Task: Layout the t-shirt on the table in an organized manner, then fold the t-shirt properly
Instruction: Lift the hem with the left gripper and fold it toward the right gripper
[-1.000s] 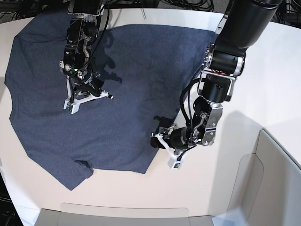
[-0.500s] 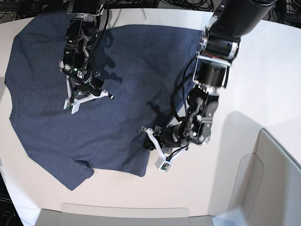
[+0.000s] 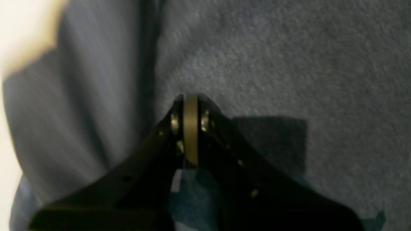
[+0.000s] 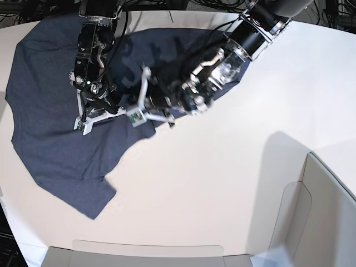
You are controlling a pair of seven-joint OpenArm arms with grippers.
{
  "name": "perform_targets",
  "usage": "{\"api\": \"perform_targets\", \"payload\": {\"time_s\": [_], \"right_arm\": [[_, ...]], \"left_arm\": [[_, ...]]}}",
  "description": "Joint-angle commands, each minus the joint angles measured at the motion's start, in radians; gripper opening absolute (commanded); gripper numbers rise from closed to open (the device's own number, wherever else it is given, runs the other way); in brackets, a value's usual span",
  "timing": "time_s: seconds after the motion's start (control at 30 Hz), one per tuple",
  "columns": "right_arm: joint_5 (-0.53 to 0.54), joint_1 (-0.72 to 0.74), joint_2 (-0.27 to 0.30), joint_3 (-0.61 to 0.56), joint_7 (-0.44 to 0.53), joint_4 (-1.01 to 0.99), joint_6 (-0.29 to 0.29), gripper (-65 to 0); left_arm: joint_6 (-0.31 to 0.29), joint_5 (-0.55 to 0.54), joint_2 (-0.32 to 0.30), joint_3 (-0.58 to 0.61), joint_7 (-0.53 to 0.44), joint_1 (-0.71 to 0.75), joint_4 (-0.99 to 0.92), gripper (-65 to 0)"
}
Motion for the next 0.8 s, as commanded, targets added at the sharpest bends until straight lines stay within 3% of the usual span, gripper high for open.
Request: {"api": "perform_targets", "payload": {"time_s": [0.0, 0.13, 0.27, 0.47, 0.77], "right_arm": [[0.002, -0.006, -0.003, -0.002, -0.052, -0.023, -0.007, -65.0], [0.002, -0.006, -0.001, 0.002, -0.052, -0.044, -0.007, -65.0], [0.002, -0.006, -0.001, 0.004, -0.052, -0.041, -0.007, -65.0], [0.002, 0.002, 0.003, 0.007, -0.055, 0.057, -0.007, -65.0], [0.005, 0.010, 0.025, 0.073, -0.058, 0.308, -0.007, -65.0]], "left_arm": [[-0.013, -0.017, 0.010, 0.026, -0.027, -0.024, 0.008, -64.9], [-0.011, -0.017, 0.009, 0.040, -0.028, -0.024, -0.020, -53.6], [-0.010, -0.017, 0.009, -0.036, -0.030, -0.020, -0.007, -42.2], [-0.010, -0.017, 0.004, -0.143, -0.027, -0.017, 0.048, -41.9], [-0.008, -0.018, -0.074, -0.198, -0.025, 0.008, 0.086, -42.0]]}}
